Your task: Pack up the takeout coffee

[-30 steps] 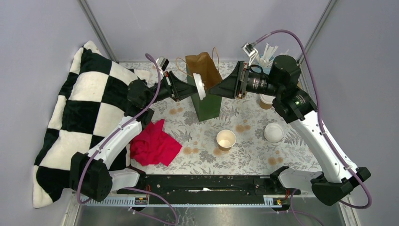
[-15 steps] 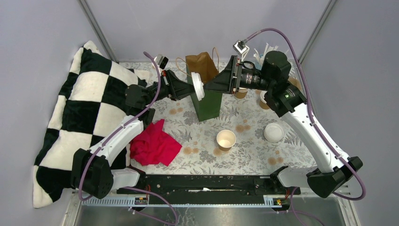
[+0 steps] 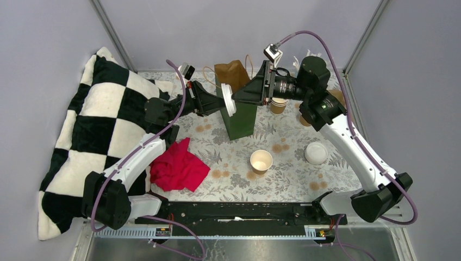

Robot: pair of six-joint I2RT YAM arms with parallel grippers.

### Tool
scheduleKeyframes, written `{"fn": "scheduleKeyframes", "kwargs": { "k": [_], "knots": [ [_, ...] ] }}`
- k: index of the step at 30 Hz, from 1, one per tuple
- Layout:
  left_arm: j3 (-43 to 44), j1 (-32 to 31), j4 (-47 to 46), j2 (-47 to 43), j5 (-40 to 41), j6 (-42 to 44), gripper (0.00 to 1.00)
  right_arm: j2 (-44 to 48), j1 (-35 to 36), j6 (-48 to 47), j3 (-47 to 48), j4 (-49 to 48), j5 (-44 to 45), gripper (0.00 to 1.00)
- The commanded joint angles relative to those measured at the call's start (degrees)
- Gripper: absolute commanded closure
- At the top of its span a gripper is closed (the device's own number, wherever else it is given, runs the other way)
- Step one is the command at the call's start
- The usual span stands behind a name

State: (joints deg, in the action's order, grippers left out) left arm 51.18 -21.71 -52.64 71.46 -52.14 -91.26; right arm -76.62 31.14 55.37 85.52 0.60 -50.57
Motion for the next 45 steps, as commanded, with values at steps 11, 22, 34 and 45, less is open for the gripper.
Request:
{"fn": "scheduleKeyframes", "kwargs": {
  "k": [11,22,34,45],
  "knots": [
    [1.3,0.0,-1.5,0.2,-0.7,1.7,1.0,-0.8,0.3,5.2,-1.6,-8.6,-3.9,0.0],
    [1.8,0.1,2.2,-0.3,-0.7,3.8,1.0,-1.3,0.3,5.2,-1.5,-8.2,-3.9,0.04],
    [2.2,0.1,4.5,-1.0,-0.4,5.2,1.0,-0.8,0.3,0.0,-0.2,-1.1,-1.6,0.0],
    [2.2,0.1,6.5,-1.3,-0.2,6.3,1.0,-0.4,0.2,-1.4,0.7,2.0,-0.6,0.02]
  ]
}}
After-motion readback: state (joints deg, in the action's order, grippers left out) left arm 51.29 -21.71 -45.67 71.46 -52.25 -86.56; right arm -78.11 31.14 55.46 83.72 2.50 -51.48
